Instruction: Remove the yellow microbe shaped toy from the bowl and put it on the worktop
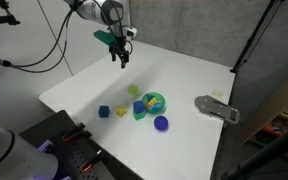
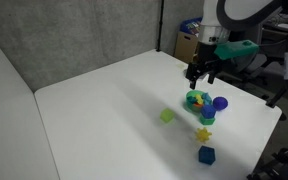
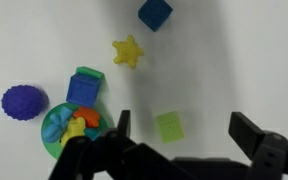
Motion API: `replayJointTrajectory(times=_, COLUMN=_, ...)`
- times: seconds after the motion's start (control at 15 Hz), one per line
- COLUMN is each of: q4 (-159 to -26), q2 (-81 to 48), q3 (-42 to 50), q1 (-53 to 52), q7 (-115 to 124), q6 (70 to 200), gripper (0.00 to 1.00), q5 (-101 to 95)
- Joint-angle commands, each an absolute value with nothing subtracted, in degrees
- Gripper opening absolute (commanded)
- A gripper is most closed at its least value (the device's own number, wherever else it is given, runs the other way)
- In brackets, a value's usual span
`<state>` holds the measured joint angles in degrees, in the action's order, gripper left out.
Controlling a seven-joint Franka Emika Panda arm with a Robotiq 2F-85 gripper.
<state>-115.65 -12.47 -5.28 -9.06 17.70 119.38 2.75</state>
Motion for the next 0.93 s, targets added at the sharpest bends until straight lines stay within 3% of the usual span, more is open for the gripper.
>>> replayJointTrajectory(times=0.0, q4=-116.3, q2=-6.7, q3=-4.6, q1=-7.5, q7=16.0, q6=113.4, gripper=1.00, q5=2.6)
replayJointTrajectory(times=0.87, q4=-126.5, q2=18.3, q3=-0.6, q1=-1.3, q7=7.8, q6=114.2, gripper=1.00, q5=0.6)
